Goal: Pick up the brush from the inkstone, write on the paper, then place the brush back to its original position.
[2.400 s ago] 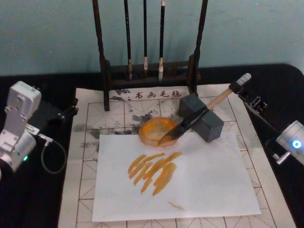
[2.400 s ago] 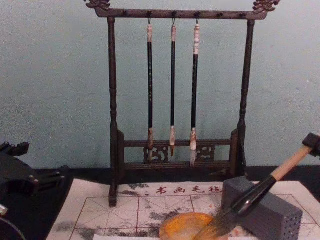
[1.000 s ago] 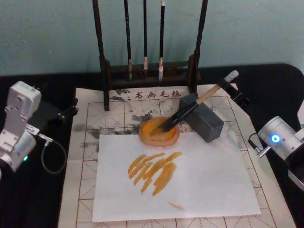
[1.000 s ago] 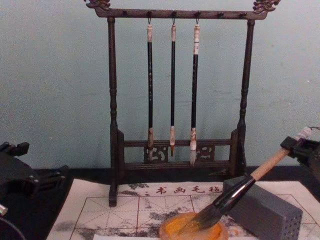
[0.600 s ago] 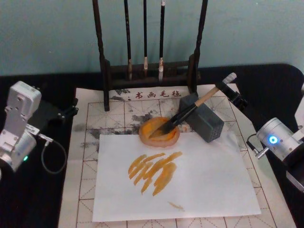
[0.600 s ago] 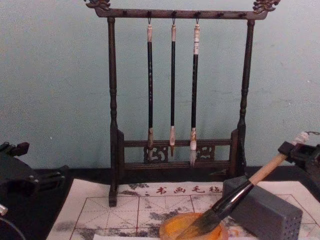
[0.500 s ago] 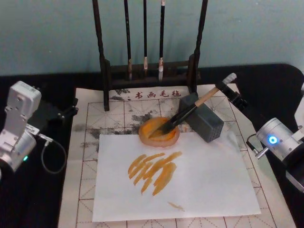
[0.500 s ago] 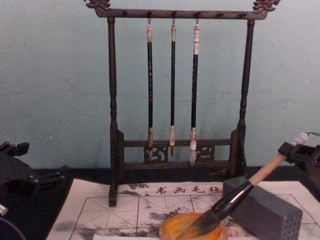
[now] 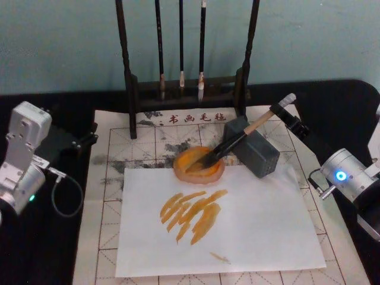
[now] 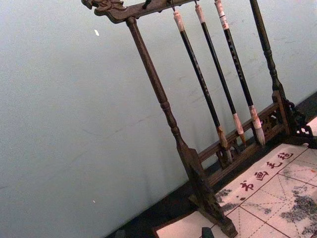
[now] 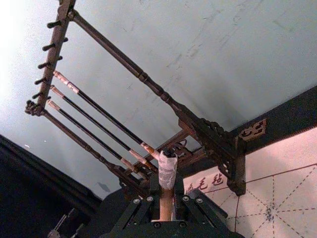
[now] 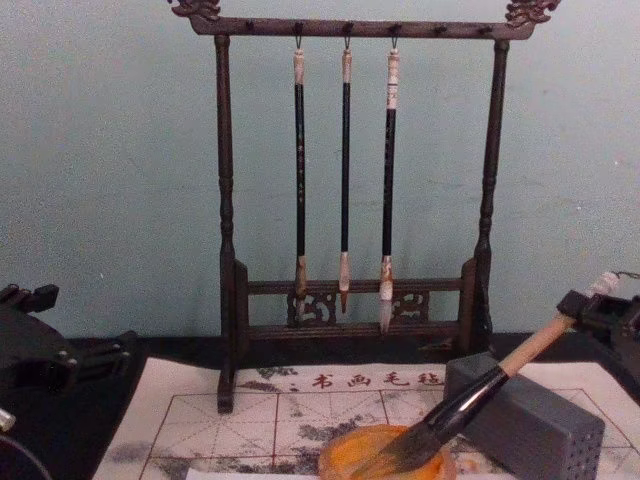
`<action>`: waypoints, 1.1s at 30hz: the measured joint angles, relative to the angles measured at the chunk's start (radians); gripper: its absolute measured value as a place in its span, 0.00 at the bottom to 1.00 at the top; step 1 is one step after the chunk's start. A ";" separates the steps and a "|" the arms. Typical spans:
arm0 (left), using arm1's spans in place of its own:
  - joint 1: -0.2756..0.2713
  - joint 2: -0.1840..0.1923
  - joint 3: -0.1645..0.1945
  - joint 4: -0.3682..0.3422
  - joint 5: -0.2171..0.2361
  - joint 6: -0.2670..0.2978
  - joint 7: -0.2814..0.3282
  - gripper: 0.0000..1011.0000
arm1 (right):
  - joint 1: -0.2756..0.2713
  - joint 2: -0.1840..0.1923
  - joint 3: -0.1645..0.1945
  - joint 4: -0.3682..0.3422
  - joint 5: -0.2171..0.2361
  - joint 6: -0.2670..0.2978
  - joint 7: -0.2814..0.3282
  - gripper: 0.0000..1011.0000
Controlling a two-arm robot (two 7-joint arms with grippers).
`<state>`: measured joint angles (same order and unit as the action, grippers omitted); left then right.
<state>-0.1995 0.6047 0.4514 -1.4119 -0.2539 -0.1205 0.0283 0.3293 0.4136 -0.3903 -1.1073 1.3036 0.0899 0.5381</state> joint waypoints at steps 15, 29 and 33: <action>0.000 0.000 0.000 0.000 0.000 0.000 0.000 0.99 | -0.002 -0.001 0.007 0.003 0.000 0.017 -0.009 0.17; 0.000 0.000 0.000 0.000 0.000 0.000 0.000 0.99 | -0.002 0.000 0.006 0.002 0.001 0.016 -0.009 0.17; 0.000 0.000 0.000 0.000 0.000 0.000 0.000 0.99 | -0.002 0.000 0.006 0.002 0.001 0.016 -0.009 0.17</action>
<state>-0.1995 0.6047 0.4514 -1.4120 -0.2539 -0.1205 0.0283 0.3270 0.4136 -0.3844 -1.1055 1.3044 0.1058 0.5288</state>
